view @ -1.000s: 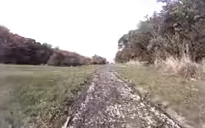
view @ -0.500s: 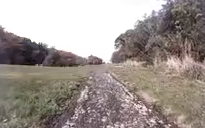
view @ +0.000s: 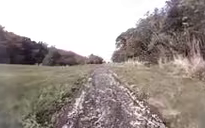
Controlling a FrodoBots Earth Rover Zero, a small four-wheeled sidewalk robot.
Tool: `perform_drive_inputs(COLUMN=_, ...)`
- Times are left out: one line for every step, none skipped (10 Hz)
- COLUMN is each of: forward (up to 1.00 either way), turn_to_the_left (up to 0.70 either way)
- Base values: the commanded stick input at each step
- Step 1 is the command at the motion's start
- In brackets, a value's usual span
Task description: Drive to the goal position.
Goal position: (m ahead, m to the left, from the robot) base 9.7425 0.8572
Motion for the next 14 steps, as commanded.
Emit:
perform_drive_inputs(forward=1.0, turn_to_the_left=-0.12)
perform_drive_inputs(forward=1.0, turn_to_the_left=0.0)
perform_drive_inputs(forward=1.0, turn_to_the_left=0.0)
perform_drive_inputs(forward=1.0, turn_to_the_left=0.0)
perform_drive_inputs(forward=1.0, turn_to_the_left=0.0)
perform_drive_inputs(forward=1.0, turn_to_the_left=0.0)
perform_drive_inputs(forward=1.0, turn_to_the_left=0.0)
perform_drive_inputs(forward=1.0, turn_to_the_left=0.0)
perform_drive_inputs(forward=1.0, turn_to_the_left=0.0)
perform_drive_inputs(forward=1.0, turn_to_the_left=0.27)
perform_drive_inputs(forward=1.0, turn_to_the_left=0.4)
perform_drive_inputs(forward=1.0, turn_to_the_left=0.4)
perform_drive_inputs(forward=1.0, turn_to_the_left=0.21)
perform_drive_inputs(forward=1.0, turn_to_the_left=0.0)
